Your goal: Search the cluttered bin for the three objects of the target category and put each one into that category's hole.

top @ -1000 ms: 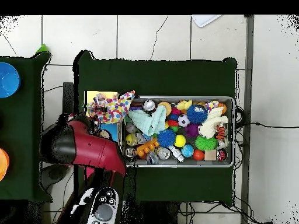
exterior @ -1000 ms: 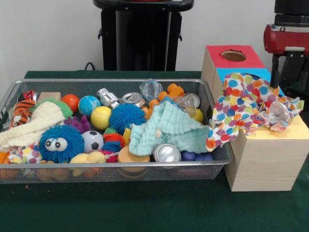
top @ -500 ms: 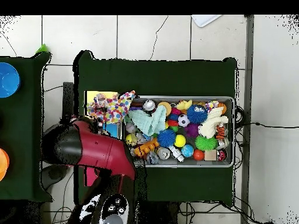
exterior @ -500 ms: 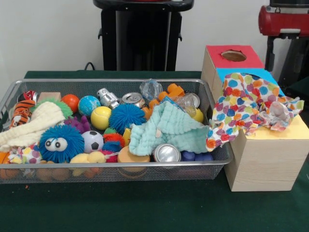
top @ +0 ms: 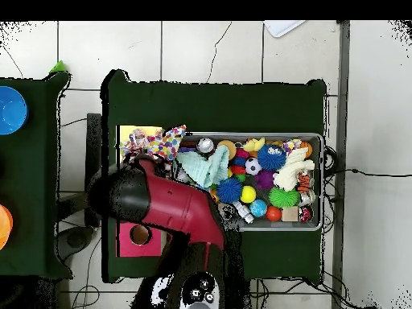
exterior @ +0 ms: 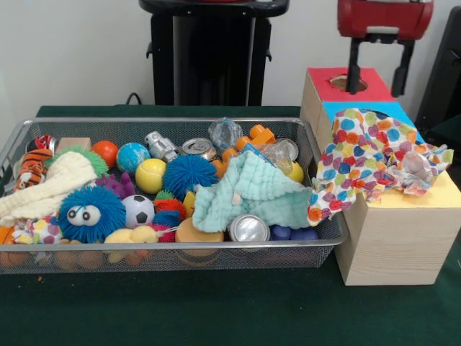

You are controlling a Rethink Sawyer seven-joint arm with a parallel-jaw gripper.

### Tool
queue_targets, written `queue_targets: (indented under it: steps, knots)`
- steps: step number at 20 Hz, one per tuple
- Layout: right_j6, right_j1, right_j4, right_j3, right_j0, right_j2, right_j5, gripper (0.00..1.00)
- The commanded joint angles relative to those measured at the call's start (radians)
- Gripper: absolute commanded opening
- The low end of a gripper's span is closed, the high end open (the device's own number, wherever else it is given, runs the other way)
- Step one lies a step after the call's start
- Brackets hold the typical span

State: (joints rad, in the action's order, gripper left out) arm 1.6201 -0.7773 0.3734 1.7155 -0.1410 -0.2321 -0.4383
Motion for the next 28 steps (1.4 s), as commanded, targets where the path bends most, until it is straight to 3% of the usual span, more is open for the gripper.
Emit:
queue_targets:
  steps: [1,16,28]
  knots:
    - [-0.019,-0.011,-0.091,0.032,0.089,0.1,-0.114,1.0]
    - [-0.105,-0.022,-0.259,0.0,0.281,0.209,-0.098,1.0]
    - [-0.195,0.002,-0.382,-0.099,0.469,0.335,-0.172,1.0]
